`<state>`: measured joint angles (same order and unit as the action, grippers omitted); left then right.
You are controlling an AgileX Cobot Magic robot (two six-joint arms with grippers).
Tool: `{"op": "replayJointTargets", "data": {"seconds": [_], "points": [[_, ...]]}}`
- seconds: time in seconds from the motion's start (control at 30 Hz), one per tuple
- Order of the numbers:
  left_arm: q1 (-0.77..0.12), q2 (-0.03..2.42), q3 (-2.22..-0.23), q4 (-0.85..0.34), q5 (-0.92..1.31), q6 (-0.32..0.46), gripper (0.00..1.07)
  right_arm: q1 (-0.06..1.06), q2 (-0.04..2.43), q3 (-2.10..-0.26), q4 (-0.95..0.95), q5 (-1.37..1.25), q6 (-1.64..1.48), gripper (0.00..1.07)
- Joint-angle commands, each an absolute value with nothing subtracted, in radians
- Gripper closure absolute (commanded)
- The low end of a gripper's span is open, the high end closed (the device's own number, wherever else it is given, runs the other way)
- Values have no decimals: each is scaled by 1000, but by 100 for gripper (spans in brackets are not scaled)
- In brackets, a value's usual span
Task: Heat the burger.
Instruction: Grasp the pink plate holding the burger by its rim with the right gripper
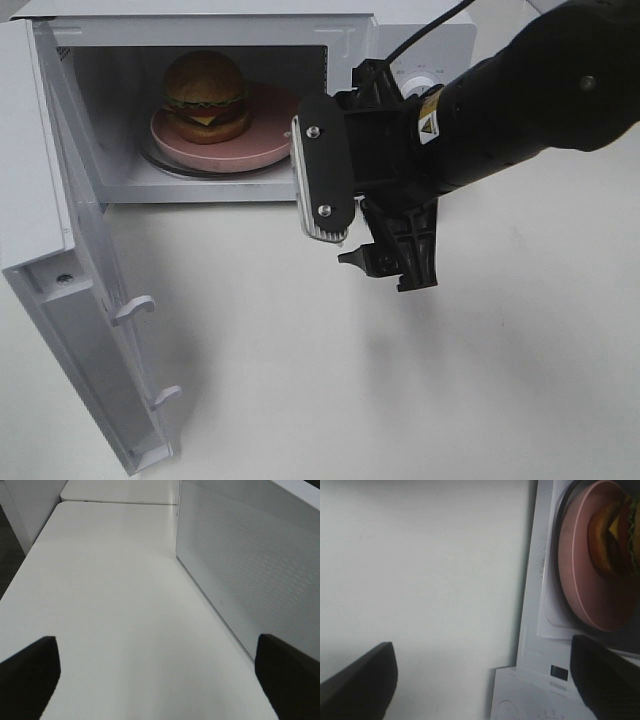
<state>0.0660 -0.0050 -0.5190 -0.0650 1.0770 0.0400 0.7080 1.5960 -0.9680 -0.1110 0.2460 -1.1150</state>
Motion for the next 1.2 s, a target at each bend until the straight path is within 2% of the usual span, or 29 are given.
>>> {"op": "replayJointTargets", "data": {"seconds": [0.03,1.2], "points": [[68,-12,-516,-71,1068,41,9,715,1631,-1005,-123,249,-1098,17],[68,-12,-516,-71,1068,41,9,715,1861,-1238,-175,224,-1030,19]]}}
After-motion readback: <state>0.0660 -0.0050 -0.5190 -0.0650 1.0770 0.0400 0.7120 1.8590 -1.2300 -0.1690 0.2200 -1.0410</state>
